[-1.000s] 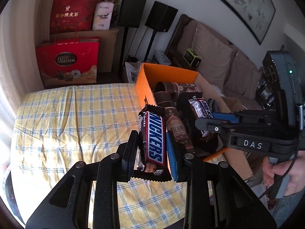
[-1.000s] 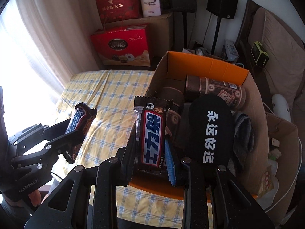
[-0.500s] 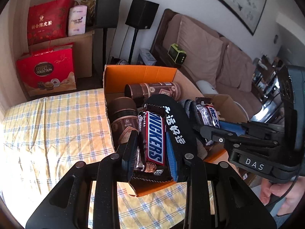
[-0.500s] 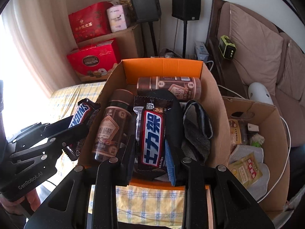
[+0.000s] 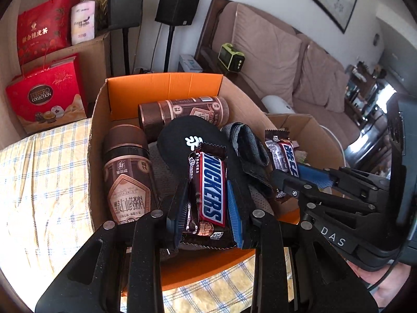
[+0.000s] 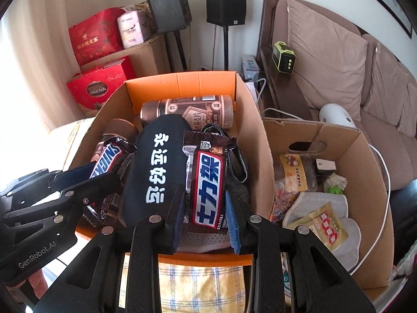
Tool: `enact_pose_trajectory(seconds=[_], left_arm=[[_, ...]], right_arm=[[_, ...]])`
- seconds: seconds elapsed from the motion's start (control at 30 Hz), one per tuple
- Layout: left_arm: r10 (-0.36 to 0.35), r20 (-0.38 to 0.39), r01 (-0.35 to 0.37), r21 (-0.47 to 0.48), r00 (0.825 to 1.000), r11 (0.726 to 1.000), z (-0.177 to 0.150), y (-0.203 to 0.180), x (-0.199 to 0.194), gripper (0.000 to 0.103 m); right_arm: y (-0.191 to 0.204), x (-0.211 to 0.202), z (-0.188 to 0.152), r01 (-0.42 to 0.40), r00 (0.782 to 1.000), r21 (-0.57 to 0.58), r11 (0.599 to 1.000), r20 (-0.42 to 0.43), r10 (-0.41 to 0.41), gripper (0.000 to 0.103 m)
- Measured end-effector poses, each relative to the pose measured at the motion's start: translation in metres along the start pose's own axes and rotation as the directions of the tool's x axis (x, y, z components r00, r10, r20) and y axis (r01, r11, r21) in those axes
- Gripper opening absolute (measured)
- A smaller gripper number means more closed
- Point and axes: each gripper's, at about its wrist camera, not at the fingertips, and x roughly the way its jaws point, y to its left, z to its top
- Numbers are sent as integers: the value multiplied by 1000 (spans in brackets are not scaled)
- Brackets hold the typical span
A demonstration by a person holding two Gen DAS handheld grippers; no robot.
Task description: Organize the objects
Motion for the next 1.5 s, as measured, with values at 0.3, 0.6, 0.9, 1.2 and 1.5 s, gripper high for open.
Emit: enact_pose_trajectory(seconds=[0.3, 0.6, 0.9, 1.2, 1.5], left_arm=[[-53, -47, 53, -11, 998, 999, -9, -20, 27, 27], [-82, -51, 80, -44, 995, 996, -10, -11, 22, 51], [-1, 30, 1, 1, 1000, 1000, -20, 15, -29, 70], [46, 64, -45, -15, 997, 999, -33, 51, -64, 89], [124, 96, -123, -20, 988, 992, -53, 78, -95, 94]], right_arm=[[-19, 13, -7, -13, 1000, 27, 1000, -18, 13, 29], [-35, 2, -10, -75, 997, 113, 991, 7, 75, 43], [-4, -30, -14, -68, 993, 79, 995, 97, 60, 71], [38, -47, -23, -32, 989, 13, 999, 147, 30, 84], [69, -58, -37, -6, 981, -10, 1000, 193, 8, 102]])
